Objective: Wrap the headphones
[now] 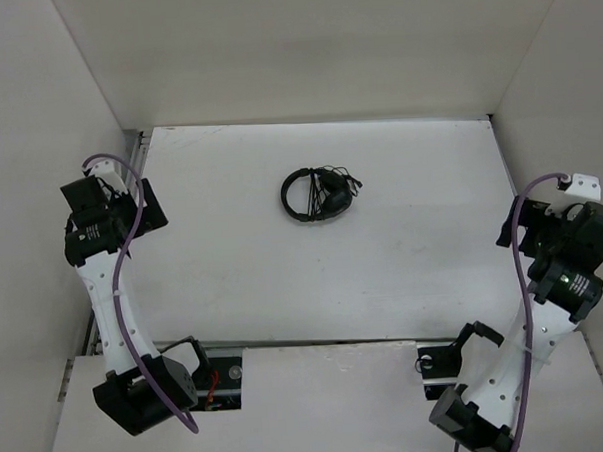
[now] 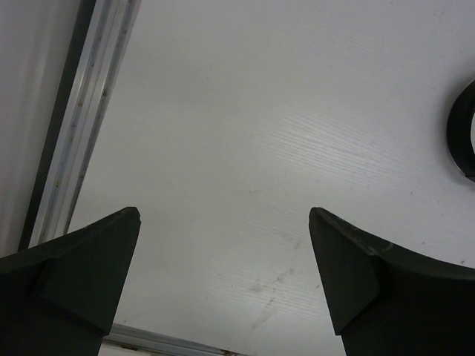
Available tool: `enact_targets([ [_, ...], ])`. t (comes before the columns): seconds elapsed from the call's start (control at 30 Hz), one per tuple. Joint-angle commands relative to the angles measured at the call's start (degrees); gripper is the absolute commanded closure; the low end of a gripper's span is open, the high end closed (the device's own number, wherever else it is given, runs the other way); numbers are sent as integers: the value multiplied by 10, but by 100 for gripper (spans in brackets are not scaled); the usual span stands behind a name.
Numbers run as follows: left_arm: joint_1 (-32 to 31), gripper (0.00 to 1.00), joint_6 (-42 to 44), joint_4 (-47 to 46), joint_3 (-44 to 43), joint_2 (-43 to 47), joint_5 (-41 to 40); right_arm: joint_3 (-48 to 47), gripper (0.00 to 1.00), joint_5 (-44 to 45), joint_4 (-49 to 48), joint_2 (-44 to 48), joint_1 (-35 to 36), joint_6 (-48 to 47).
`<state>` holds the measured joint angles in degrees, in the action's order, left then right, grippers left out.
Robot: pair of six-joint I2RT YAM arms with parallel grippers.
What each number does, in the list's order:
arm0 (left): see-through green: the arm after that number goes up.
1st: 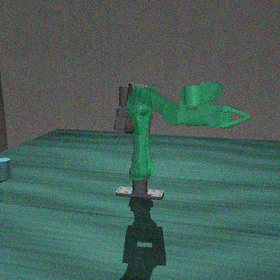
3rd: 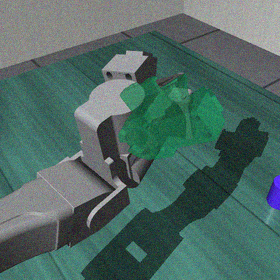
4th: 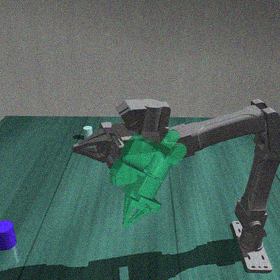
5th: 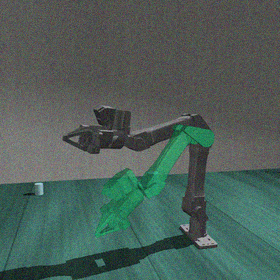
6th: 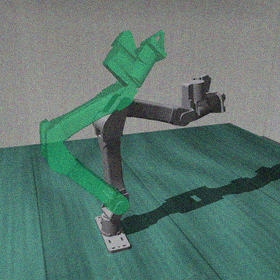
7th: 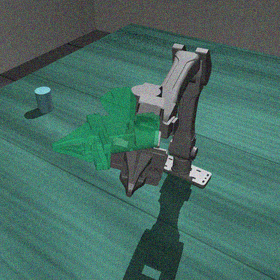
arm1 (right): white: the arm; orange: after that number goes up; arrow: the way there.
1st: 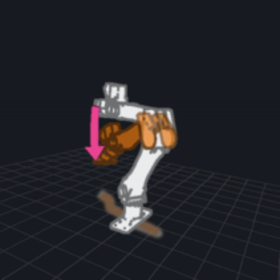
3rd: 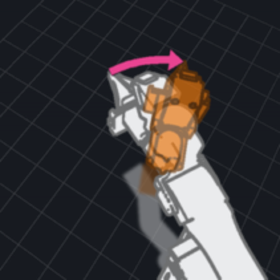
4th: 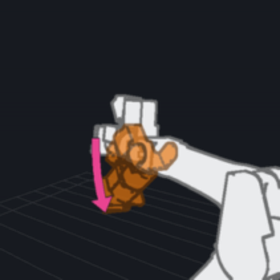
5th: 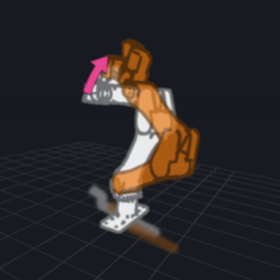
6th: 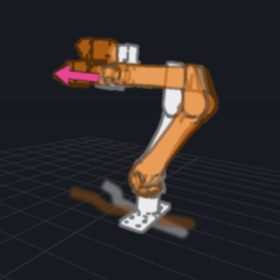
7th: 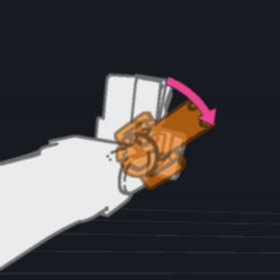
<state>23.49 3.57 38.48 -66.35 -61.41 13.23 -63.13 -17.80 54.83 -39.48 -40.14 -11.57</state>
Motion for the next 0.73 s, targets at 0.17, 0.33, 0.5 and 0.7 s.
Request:
enact_targets([
  [0.17, 30, 0, 18, -30, 8, 18, 21, -46, 0, 54, -13, 1, 23, 32],
  [0.33, 71, 0, 24, -35, 3, 2, 35, -53, 0, 50, -5, 1, 27, 25],
  [0.5, 104, 0, 33, -47, -6, -16, 44, -44, 0, 41, -23, 4, 34, 41],
  [0.7, 126, 0, 44, -67, -2, -26, 48, 1, 0, 50, -103, 26, 31, 50],
])
